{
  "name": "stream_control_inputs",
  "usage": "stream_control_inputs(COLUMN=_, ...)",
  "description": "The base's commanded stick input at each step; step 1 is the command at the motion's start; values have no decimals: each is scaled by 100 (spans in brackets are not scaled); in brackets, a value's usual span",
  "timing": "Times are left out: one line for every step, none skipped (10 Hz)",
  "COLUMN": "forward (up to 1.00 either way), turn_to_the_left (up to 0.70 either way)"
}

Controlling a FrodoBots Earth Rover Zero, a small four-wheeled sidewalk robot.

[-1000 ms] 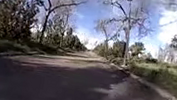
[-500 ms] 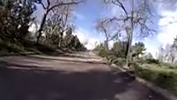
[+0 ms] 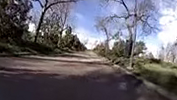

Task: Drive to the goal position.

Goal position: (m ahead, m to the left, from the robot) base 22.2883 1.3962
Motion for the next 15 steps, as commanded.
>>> stream_control_inputs(forward=100, turn_to_the_left=0)
stream_control_inputs(forward=100, turn_to_the_left=0)
stream_control_inputs(forward=100, turn_to_the_left=0)
stream_control_inputs(forward=100, turn_to_the_left=0)
stream_control_inputs(forward=100, turn_to_the_left=0)
stream_control_inputs(forward=100, turn_to_the_left=0)
stream_control_inputs(forward=100, turn_to_the_left=0)
stream_control_inputs(forward=100, turn_to_the_left=0)
stream_control_inputs(forward=100, turn_to_the_left=0)
stream_control_inputs(forward=100, turn_to_the_left=0)
stream_control_inputs(forward=100, turn_to_the_left=0)
stream_control_inputs(forward=100, turn_to_the_left=0)
stream_control_inputs(forward=100, turn_to_the_left=0)
stream_control_inputs(forward=100, turn_to_the_left=0)
stream_control_inputs(forward=100, turn_to_the_left=0)
